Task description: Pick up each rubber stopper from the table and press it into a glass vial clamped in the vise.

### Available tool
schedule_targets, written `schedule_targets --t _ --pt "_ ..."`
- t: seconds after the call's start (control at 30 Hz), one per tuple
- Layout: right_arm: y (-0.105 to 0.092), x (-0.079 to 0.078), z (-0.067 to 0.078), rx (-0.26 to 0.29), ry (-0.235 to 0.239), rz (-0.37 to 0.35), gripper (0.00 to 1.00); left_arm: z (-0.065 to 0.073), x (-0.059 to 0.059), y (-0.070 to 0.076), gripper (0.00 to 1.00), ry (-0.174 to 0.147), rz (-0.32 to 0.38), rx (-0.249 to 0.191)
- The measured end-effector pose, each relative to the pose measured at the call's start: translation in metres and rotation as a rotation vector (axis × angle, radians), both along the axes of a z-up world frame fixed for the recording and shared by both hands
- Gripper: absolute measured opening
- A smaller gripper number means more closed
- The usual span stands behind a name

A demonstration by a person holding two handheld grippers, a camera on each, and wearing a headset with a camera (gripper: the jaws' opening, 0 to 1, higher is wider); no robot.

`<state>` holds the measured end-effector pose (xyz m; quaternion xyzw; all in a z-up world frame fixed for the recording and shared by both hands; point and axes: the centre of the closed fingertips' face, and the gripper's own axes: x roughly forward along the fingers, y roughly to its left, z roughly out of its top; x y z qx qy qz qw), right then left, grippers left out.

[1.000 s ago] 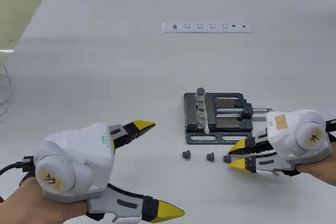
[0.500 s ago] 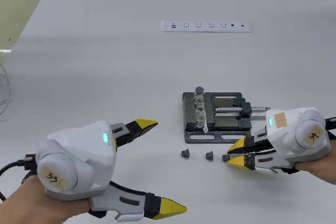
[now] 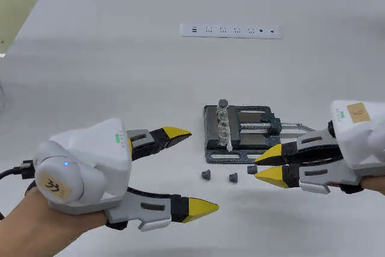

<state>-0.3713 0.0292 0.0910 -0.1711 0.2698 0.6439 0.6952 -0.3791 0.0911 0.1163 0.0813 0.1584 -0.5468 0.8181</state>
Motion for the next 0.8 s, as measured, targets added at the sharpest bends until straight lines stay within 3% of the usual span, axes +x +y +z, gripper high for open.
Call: schedule_targets --t 0.13,0.37,0.47,0.63,0.8 --pt "0.012 -0.012 0.028 0.036 -0.011 0.028 0.05 0.013 -0.004 -0.007 0.52 -0.014 -0.031 -0.018" --pt "0.028 -0.027 0.060 0.084 -0.018 0.059 0.05 0.034 -0.012 -0.019 0.32 -0.039 -0.081 -0.049" --pt "0.032 -0.030 0.069 0.099 -0.026 0.069 0.05 0.040 -0.015 -0.021 0.24 -0.050 -0.098 -0.059" --pt "0.036 -0.032 0.079 0.123 -0.027 0.078 0.05 0.050 -0.018 -0.023 0.20 -0.076 -0.117 -0.066" --pt "0.038 -0.034 0.081 0.125 -0.031 0.095 0.05 0.055 -0.019 -0.024 0.13 -0.089 -0.132 -0.069"
